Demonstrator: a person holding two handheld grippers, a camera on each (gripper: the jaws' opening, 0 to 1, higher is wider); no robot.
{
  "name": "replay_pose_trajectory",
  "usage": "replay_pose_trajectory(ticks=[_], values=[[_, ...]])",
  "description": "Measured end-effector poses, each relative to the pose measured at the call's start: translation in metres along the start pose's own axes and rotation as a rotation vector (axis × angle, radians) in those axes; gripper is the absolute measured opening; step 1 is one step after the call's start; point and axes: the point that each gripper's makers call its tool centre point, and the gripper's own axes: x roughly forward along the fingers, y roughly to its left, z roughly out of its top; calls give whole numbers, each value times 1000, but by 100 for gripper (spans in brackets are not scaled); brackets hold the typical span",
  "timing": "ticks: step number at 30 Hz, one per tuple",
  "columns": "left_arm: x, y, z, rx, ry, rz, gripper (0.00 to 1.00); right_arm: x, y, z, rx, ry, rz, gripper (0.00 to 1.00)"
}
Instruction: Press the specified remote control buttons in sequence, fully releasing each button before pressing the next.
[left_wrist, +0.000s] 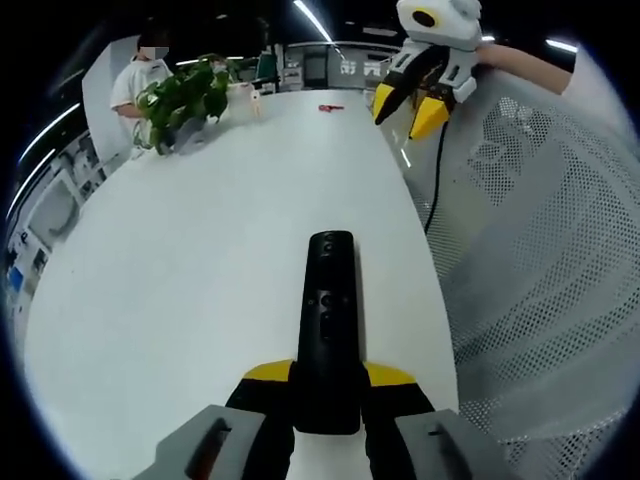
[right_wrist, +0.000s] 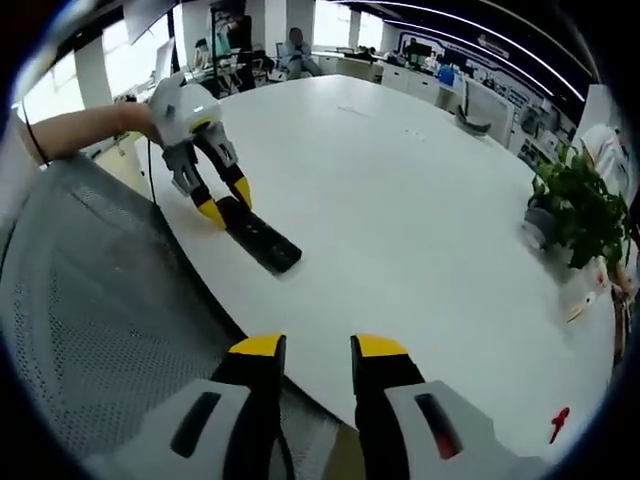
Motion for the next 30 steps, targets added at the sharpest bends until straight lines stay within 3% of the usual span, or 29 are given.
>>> replay_pose_trajectory(ticks=[4,9,14,17,30], values=[[0,-2,0,12,1,-8,25,6,7,5,-125,67,11,24],[0,-5,0,18,0,-14,25,24,27,27,-141,32,93,21],[0,-8,0,31,4,-22,25,43,31,39,-170,43,127,18],[0,-9,0,32,4,-25,25,53,35,46,-189,43,184,15],[0,-9,1,32,11,-25,25,94,35,44,-276,149,264,0]])
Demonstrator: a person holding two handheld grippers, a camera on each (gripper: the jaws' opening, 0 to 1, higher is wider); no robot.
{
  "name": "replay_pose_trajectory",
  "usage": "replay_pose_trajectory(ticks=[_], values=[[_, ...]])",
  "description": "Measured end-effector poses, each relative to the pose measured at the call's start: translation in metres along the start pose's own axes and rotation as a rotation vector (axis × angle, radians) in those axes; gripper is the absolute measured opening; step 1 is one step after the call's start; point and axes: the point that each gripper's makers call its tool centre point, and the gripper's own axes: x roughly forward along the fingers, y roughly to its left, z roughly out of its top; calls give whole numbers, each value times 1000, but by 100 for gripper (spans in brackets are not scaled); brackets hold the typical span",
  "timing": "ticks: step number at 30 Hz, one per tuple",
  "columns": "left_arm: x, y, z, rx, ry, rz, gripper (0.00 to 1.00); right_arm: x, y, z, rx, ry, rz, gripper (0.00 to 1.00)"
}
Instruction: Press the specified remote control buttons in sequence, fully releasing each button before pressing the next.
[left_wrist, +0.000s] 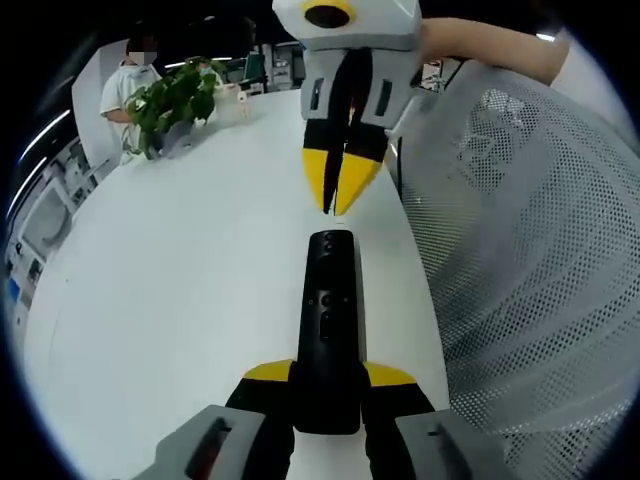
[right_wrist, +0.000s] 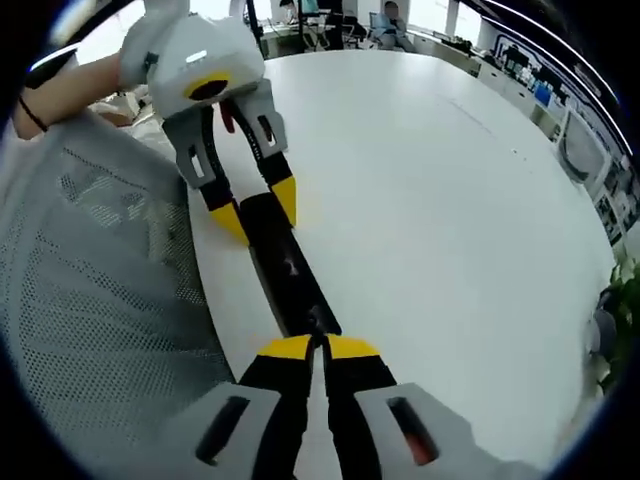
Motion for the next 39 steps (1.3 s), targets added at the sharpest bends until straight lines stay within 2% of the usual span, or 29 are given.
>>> replay_pose_trajectory(ticks=[10,14,24,32,35,39], values=[[0,0,0,-3,1,0,25,16,5,-8,-34,38,18,0],[0,0,0,-4,2,1,25,14,2,-7,-35,36,1,0],[0,0,0,-6,4,0,25,15,3,-8,15,17,-23,0],[0,1,0,-8,5,0,25,15,3,-8,-17,30,-45,0],[0,1,0,-11,5,1,25,15,4,-8,-88,48,-62,0],[0,1,1,-10,7,1,25,15,4,-7,-132,61,-75,0]])
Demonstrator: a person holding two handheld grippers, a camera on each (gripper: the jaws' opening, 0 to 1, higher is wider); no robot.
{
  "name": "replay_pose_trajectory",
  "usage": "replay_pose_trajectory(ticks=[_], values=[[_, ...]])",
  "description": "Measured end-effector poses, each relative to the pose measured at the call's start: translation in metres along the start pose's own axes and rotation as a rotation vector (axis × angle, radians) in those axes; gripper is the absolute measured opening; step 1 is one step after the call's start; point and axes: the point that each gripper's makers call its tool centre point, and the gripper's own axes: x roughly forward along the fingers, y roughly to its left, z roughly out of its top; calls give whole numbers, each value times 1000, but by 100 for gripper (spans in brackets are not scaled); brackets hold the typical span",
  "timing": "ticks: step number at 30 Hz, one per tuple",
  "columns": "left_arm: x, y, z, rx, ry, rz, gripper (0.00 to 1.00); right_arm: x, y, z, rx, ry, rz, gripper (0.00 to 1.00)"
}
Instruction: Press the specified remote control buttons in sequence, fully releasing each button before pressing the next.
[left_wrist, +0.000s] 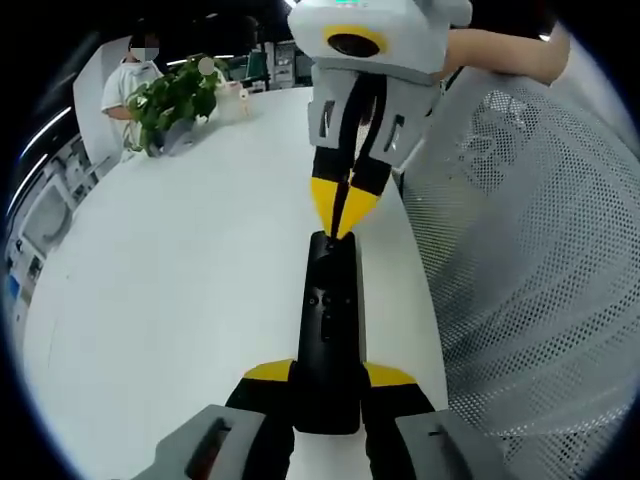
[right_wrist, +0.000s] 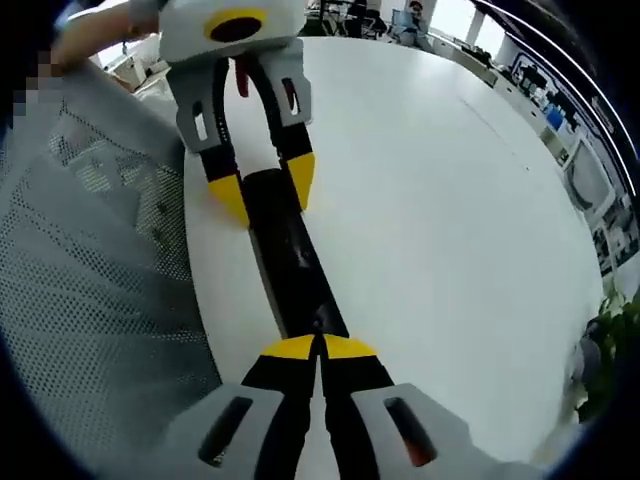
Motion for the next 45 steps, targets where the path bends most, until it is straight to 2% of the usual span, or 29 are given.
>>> replay_pose_trajectory(ticks=[4,14,19,23,30,35,40,45], values=[[0,0,0,1,0,-2,25,0,-2,0,10,-1,-3,0],[0,-1,1,1,1,0,25,-1,-3,-2,105,-70,7,0],[0,-1,1,-2,-3,1,25,-1,-2,-2,113,-84,8,0],[0,-1,1,2,1,1,25,-1,-2,-1,89,-74,9,0],[0,-2,0,16,13,1,25,-1,-3,-1,131,-90,29,0],[0,-2,0,5,10,7,25,-1,-1,-1,105,-82,20,0],[0,-3,0,13,19,12,25,-1,-3,-1,159,-88,44,0],[0,-3,0,7,17,13,25,-1,-2,-1,161,-89,49,0]])
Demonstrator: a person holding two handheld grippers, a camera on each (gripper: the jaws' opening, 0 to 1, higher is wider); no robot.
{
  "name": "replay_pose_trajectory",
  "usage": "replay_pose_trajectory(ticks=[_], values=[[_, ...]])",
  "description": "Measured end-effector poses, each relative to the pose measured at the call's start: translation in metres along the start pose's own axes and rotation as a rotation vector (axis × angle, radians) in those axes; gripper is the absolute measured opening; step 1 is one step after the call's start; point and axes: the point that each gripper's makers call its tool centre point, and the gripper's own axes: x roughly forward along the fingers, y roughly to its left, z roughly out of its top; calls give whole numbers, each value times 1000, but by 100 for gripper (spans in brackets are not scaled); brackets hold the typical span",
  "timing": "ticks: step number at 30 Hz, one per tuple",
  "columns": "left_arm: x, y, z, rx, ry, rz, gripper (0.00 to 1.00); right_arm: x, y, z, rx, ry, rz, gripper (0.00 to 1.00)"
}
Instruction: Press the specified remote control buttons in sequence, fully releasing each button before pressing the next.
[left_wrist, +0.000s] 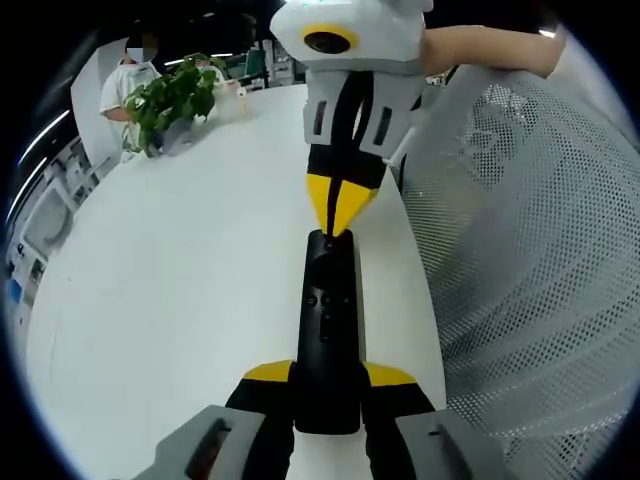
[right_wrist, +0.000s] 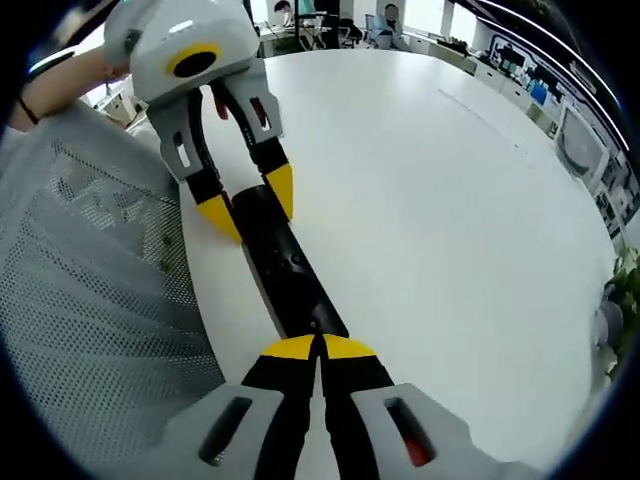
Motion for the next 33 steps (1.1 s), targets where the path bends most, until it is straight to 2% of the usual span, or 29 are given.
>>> replay_pose_trajectory(ticks=[4,8,14,17,26,33], values=[[0,1,0,-7,0,0,25,0,0,0,6,9,6,0],[0,0,0,-6,2,2,25,-2,-5,-2,-20,31,-24,0],[0,0,0,-10,0,1,25,1,3,10,-34,-8,-5,0],[1,1,0,-11,-1,2,25,5,4,6,-56,22,-2,0],[1,1,0,-9,0,0,25,4,1,8,-39,1,-11,0],[1,1,0,-8,-1,-1,25,5,2,9,-61,1,-19,0]])
